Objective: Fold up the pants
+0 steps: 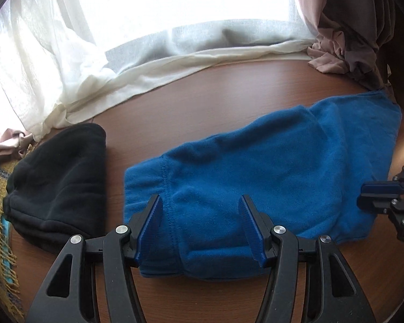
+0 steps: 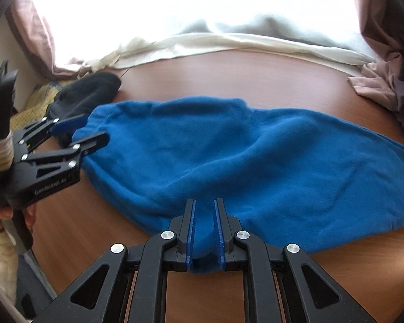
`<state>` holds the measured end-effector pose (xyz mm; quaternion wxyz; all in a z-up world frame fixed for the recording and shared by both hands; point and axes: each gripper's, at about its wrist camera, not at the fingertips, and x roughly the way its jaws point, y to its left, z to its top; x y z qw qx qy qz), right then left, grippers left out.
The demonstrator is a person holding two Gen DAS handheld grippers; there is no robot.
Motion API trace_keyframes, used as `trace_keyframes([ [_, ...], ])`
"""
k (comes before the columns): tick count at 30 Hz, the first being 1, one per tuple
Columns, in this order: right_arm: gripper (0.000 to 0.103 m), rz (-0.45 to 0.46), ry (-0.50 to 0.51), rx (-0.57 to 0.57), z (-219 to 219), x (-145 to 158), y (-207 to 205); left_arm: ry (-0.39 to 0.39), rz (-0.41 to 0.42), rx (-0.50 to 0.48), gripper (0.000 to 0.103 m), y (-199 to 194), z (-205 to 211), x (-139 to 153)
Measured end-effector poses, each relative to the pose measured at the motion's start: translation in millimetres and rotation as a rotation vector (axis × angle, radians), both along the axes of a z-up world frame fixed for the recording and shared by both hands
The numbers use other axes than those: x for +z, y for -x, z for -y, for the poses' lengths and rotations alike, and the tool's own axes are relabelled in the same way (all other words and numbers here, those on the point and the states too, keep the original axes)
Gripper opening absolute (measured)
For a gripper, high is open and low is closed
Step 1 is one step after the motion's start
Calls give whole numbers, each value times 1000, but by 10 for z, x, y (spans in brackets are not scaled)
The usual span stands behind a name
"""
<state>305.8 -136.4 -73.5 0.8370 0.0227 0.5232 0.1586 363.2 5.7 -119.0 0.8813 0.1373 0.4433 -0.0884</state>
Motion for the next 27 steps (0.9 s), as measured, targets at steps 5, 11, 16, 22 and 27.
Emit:
trace_keyframes([
  [5,15,-76,28,-13,125,-196,178,-53,-54,49,59,7,-77,-189],
  [11,14,-88,19,-35,219,-232,168,-41,-78,77,62,10,-129,-230],
  [16,13,-79,52,-25,184,-232,172,-69,-85,75,70,-25,-131,-267],
  [22,13,-56,88,-27,138,-160,176,-32,29,65,69,127,-187,17],
  [27,14,88,128,-46,111,151,173,-37,160,78,68,327,-296,388],
])
